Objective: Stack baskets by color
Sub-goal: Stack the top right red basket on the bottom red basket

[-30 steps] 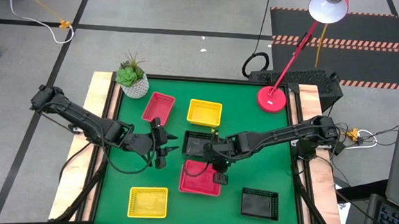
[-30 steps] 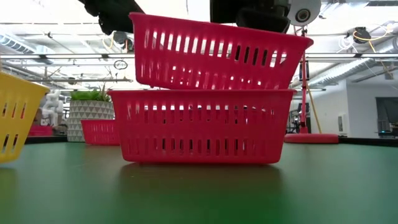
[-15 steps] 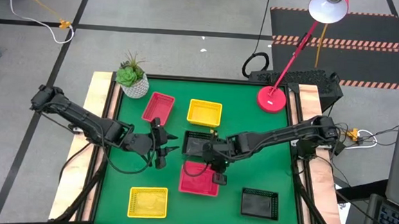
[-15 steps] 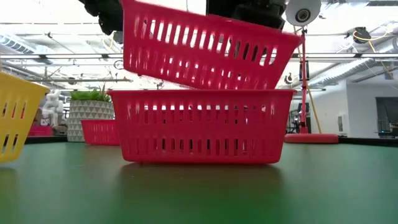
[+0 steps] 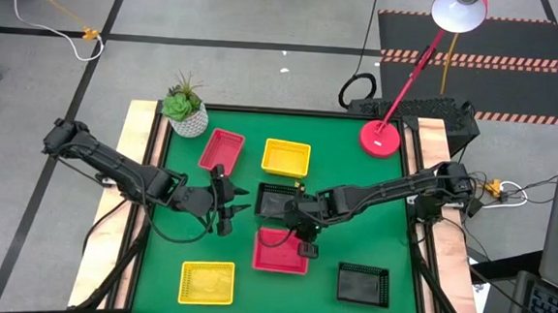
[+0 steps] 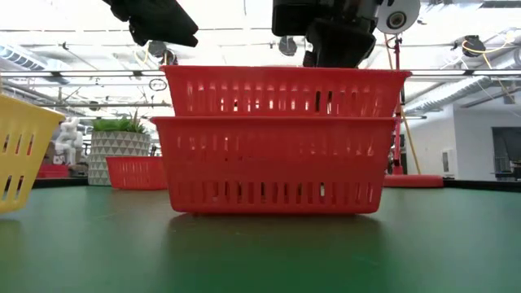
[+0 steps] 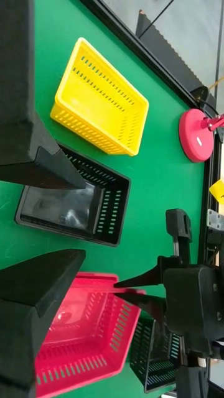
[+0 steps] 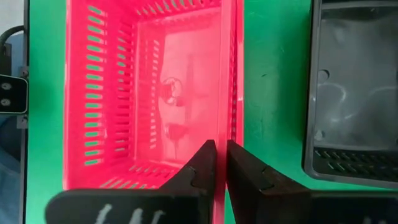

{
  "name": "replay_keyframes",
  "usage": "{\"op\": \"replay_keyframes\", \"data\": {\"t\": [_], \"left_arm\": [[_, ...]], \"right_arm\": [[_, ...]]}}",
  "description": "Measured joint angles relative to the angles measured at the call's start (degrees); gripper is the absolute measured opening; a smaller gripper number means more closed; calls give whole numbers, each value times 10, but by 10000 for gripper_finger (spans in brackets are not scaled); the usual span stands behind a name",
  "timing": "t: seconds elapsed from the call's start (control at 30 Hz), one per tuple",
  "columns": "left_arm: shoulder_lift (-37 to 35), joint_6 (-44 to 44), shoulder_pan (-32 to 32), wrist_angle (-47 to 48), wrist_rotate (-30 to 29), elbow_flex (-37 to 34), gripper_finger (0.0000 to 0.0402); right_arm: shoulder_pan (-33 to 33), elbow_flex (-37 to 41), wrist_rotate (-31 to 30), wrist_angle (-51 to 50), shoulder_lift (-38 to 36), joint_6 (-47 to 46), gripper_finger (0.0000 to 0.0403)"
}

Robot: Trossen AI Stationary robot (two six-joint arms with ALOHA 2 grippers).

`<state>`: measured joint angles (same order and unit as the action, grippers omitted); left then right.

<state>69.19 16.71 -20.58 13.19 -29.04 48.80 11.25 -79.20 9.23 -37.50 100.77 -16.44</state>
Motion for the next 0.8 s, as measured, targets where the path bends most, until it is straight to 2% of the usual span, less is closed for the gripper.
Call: {"op": "replay_keyframes", "data": {"t": [0.33, 0.6, 0.8], "left_arm": [[0, 0, 0, 0, 0, 0, 170], [0, 0, 0, 0, 0, 0, 170], [0, 0, 0, 0, 0, 0, 170]], "right_arm": [[0, 0, -1, 9, 0, 5, 29], [0, 0, -5, 26, 0, 7, 83], [0, 0, -33, 31, 0, 6, 110]]}}
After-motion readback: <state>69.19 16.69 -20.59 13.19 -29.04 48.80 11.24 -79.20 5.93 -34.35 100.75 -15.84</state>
